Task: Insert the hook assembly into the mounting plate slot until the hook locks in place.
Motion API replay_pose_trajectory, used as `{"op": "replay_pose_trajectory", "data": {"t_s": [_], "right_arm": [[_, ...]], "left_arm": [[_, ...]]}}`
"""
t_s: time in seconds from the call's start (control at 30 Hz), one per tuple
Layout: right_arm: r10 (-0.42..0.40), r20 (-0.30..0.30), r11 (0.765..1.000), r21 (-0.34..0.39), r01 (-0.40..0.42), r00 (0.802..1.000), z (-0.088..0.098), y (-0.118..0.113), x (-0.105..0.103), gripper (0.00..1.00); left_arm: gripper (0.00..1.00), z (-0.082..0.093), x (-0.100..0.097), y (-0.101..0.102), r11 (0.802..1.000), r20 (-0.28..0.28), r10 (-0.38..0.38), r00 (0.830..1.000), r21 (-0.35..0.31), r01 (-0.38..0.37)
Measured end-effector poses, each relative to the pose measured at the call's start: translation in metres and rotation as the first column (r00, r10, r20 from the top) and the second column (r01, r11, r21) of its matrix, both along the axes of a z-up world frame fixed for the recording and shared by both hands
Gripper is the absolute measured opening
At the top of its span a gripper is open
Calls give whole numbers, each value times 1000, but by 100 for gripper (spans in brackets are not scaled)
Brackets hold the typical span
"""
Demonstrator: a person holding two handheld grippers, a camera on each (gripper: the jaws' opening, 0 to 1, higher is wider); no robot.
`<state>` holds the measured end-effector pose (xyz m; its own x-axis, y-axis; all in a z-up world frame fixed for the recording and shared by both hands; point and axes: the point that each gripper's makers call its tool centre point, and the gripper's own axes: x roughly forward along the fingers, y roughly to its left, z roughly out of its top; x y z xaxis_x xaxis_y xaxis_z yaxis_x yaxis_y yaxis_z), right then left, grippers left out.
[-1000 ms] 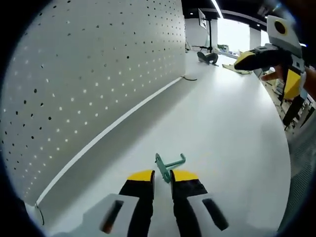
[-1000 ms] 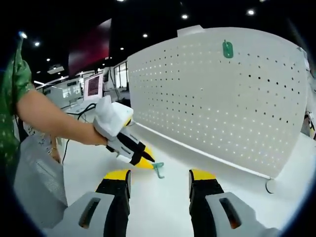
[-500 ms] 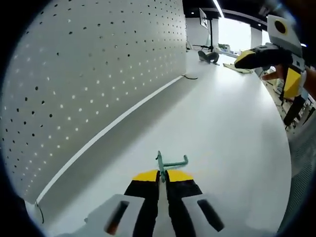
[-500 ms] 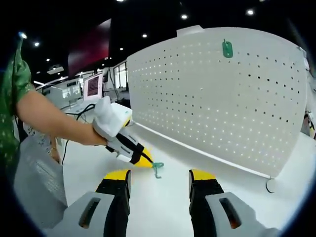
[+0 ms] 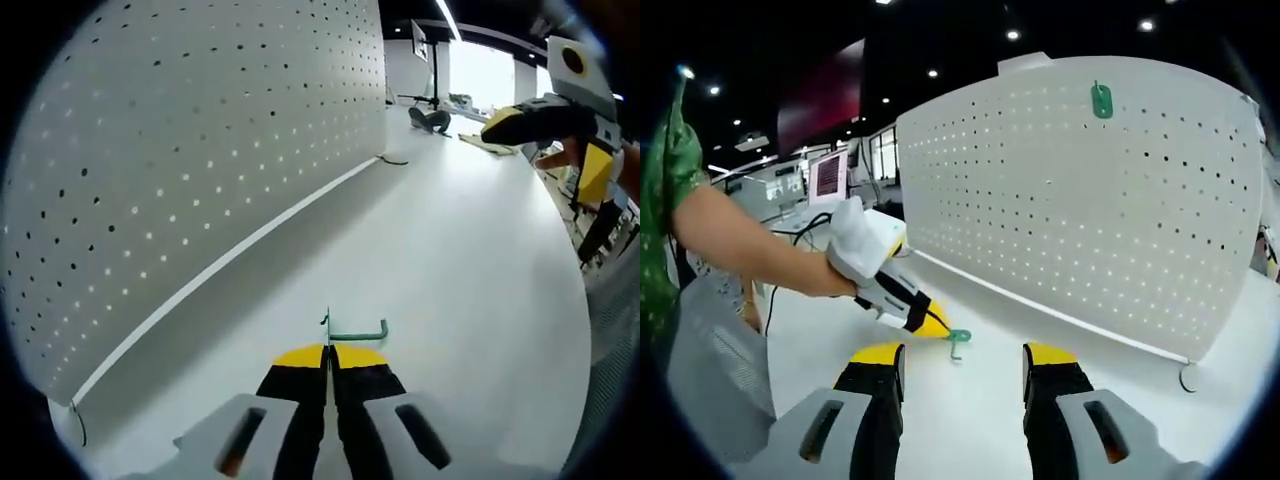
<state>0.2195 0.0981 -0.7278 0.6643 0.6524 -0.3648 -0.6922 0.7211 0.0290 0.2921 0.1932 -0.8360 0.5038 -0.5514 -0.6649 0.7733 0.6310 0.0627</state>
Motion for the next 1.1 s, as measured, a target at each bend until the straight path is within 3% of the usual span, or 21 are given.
{"op": "replay_pose_trajectory", "data": {"t_s": [0.3, 0.67, 1.1], "right_arm": [[-5, 6, 1000, 1, 5, 1000, 3, 1, 0, 47], [-2, 30, 1000, 2, 2, 1000, 16, 8, 1, 47], [-9, 81, 1000, 5, 9, 997, 44, 13, 2, 46]], "left_arm": [[2, 7, -2, 2, 999, 4, 24, 1000, -45, -24], [2, 41, -4, -3, 983, 39, 70, 997, -173, -62], [2, 100, -12, -6, 931, 112, 136, 984, -355, -88]]}}
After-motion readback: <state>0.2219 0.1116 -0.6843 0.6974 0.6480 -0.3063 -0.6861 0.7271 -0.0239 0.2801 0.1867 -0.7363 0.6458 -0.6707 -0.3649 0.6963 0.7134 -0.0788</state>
